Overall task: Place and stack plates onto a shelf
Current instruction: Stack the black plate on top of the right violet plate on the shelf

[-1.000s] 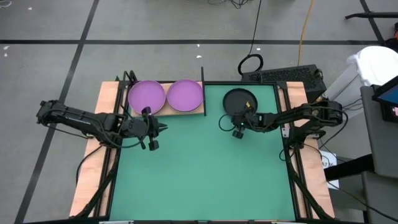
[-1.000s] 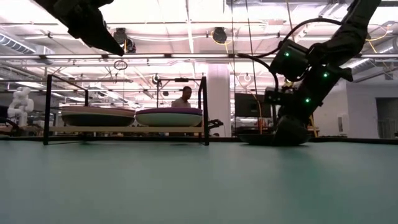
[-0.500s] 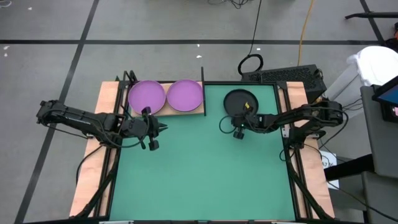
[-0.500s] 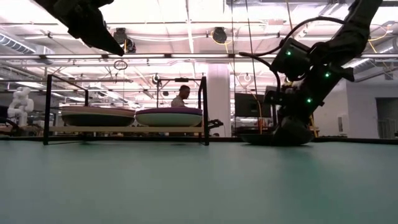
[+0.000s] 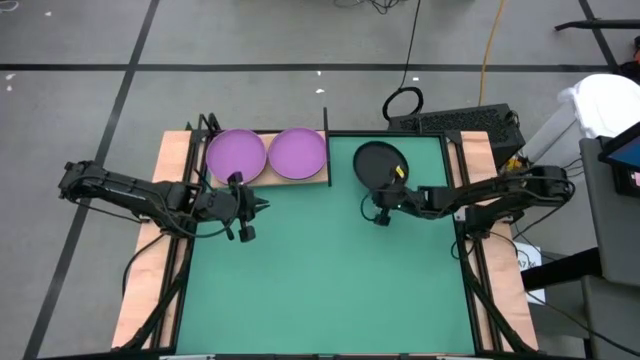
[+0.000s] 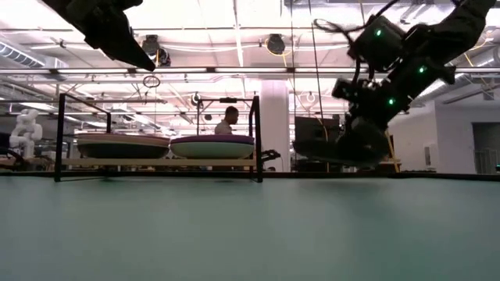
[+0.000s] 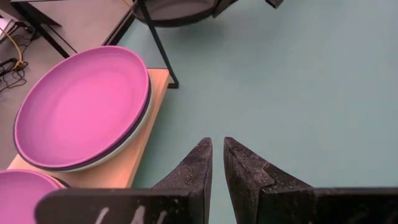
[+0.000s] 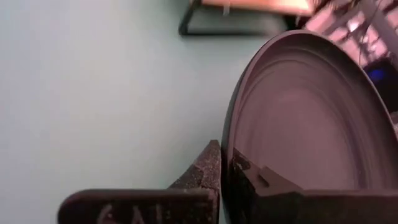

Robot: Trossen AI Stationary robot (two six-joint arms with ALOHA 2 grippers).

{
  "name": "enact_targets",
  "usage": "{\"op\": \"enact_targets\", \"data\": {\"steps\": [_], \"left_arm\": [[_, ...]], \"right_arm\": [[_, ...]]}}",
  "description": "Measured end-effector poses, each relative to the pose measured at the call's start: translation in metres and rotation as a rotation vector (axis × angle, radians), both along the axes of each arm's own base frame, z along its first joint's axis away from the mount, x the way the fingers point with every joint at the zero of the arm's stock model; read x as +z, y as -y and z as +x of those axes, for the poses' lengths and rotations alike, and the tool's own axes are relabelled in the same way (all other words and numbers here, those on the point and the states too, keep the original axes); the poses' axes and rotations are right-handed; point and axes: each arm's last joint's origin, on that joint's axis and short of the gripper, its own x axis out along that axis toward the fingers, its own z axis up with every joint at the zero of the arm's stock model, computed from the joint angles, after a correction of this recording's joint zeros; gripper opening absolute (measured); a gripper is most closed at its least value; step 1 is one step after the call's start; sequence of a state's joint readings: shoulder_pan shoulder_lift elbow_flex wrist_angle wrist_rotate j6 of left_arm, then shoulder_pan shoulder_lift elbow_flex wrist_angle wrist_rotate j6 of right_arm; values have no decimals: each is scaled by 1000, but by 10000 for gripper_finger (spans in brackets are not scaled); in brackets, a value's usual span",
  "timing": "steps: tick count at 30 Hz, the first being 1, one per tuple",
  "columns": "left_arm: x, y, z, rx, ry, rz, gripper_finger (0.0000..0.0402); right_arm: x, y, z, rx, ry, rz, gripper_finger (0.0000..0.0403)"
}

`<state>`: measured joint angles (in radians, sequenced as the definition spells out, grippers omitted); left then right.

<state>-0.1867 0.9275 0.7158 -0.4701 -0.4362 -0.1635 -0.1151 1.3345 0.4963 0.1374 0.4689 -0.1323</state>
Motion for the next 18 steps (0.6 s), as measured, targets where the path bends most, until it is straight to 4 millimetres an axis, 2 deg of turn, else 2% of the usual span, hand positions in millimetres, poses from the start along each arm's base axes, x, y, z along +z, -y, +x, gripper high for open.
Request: {"op": "enact_targets", "data": {"steps": [8,18], "left_arm": [[0,3,0,-20,-2,-4,49],[10,2,-13,7,54,-4,49]], "right_arm": [[33,-12,6,1,138,-148,1],[102,-28,37,48,256,-313,0]]}}
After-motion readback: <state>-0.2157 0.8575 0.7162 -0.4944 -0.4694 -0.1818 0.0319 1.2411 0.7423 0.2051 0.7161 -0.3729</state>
